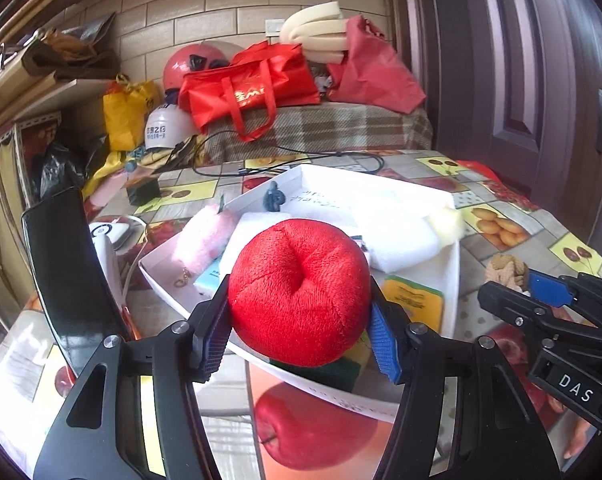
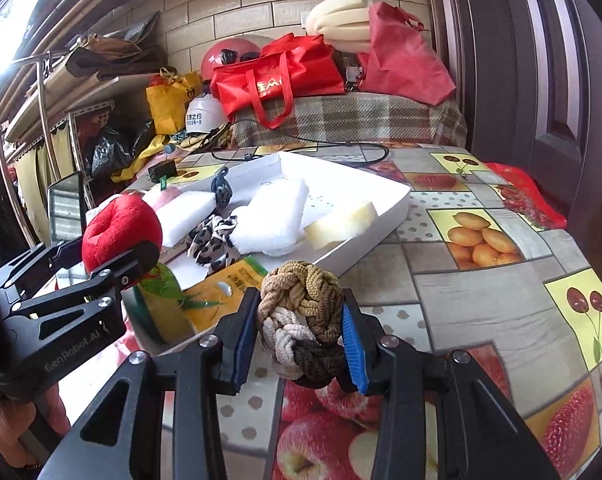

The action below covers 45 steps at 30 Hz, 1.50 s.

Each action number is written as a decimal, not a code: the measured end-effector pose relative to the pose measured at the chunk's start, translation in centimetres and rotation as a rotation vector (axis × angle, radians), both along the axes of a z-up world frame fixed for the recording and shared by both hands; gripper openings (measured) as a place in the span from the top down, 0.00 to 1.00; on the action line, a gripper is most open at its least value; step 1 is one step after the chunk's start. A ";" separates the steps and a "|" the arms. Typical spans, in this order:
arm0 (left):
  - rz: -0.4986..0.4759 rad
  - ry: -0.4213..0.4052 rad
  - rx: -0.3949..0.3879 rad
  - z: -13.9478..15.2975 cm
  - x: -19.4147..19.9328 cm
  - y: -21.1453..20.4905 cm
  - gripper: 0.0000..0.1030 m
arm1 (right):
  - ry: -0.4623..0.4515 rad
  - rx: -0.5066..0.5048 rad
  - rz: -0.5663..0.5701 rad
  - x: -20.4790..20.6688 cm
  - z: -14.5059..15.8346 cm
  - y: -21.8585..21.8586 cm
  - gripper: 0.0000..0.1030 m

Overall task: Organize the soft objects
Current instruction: 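Carry the red apple and rope knot into the white box and open both tools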

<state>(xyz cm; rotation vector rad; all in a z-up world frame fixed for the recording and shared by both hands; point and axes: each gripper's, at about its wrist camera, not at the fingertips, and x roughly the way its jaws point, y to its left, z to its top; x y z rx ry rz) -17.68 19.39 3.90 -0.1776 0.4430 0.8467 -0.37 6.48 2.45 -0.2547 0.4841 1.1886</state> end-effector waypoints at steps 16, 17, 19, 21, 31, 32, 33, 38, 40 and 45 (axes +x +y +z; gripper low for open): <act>0.089 0.000 0.095 0.4 2.1 3.9 0.41 | -0.138 0.085 0.012 -1.4 1.2 4.0 0.61; 0.096 0.000 0.097 0.4 2.2 4.3 0.41 | -0.133 0.084 0.010 -1.2 1.3 4.3 0.62; 0.103 -0.001 0.090 0.3 2.4 5.2 0.41 | -0.126 0.086 0.002 -0.8 1.3 5.0 0.61; 0.105 -0.004 0.085 0.3 2.5 5.7 0.41 | -0.117 0.083 -0.009 -0.3 1.3 5.6 0.61; 0.081 -0.014 0.112 0.6 3.7 7.1 0.41 | -0.087 0.067 -0.063 2.1 1.4 8.6 0.60; 0.080 -0.018 0.117 0.7 3.8 7.2 0.41 | -0.080 0.064 -0.069 2.5 1.3 8.9 0.60; 0.077 -0.021 0.117 0.7 4.0 7.3 0.41 | -0.071 0.058 -0.073 2.8 1.3 9.2 0.60; 0.060 -0.049 0.082 0.8 4.2 8.5 0.41 | -0.050 0.028 -0.067 3.3 1.1 10.4 0.60; 0.056 -0.057 0.059 0.8 4.2 9.0 0.41 | -0.063 0.026 -0.053 2.9 1.1 10.6 0.60; 0.054 -0.053 0.012 0.6 4.5 9.9 0.40 | -0.110 0.039 -0.030 1.9 1.3 10.5 0.60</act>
